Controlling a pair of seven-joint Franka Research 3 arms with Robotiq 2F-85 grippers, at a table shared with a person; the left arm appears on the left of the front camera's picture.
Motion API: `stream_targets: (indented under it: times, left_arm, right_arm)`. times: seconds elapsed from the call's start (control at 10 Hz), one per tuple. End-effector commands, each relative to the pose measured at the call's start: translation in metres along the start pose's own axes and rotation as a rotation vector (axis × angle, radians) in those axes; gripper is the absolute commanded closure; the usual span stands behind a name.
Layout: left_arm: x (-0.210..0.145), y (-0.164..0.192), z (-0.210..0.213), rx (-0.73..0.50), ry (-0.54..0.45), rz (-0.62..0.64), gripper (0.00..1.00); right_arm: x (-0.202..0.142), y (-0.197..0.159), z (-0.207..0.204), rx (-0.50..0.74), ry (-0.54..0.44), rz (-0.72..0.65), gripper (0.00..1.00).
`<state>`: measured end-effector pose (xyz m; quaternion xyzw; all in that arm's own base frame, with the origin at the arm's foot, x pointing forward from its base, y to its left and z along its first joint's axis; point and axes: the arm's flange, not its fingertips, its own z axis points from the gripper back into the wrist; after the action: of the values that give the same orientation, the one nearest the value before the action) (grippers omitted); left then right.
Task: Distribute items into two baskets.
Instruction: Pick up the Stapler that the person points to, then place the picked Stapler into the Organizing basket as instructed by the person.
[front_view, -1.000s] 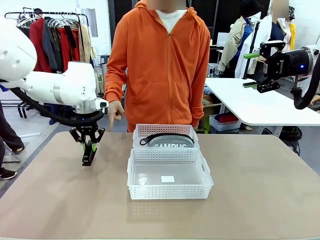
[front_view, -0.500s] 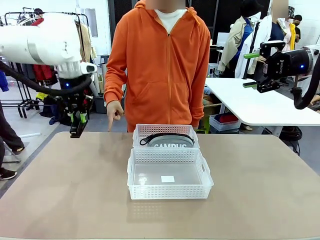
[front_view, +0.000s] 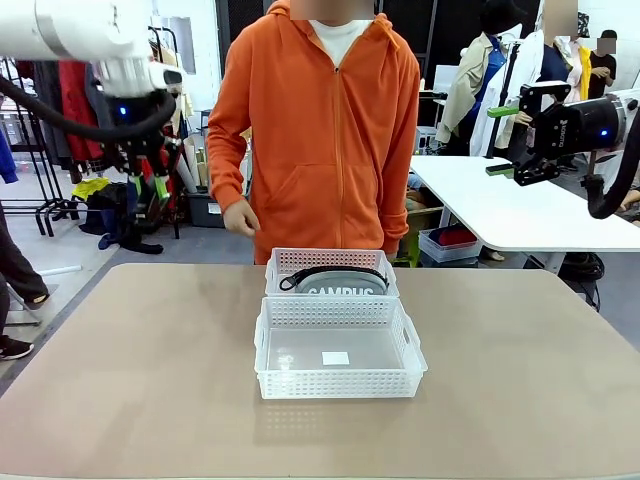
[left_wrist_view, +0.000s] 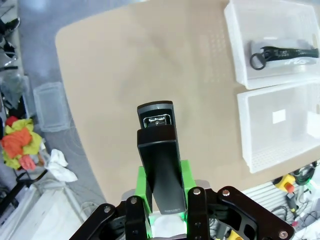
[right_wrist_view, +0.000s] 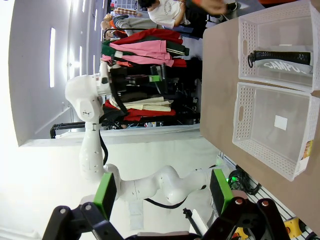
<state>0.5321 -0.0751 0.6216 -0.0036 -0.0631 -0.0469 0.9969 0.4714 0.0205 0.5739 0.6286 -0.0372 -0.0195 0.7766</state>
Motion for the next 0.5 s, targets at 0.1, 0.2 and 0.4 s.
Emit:
stream_targets:
  times: [0.1,0.2,0.4]
  left_arm:
    - [0.015,0.01,0.036,-0.039,-0.019,-0.026,1.0]
    - [0.013,0.006,0.043,-0.059,-0.04,-0.041,1.0]
    - [0.009,0.004,0.041,-0.014,-0.036,-0.013,1.0]
  right_arm:
    - [-0.001,0.003,0.001,-0.001,-0.002,0.007,0.0]
    - [-0.001,0.003,0.001,-0.001,-0.002,0.007,0.0]
    - [-0.001,0.003,0.001,-0.001,-0.002,0.007,0.0]
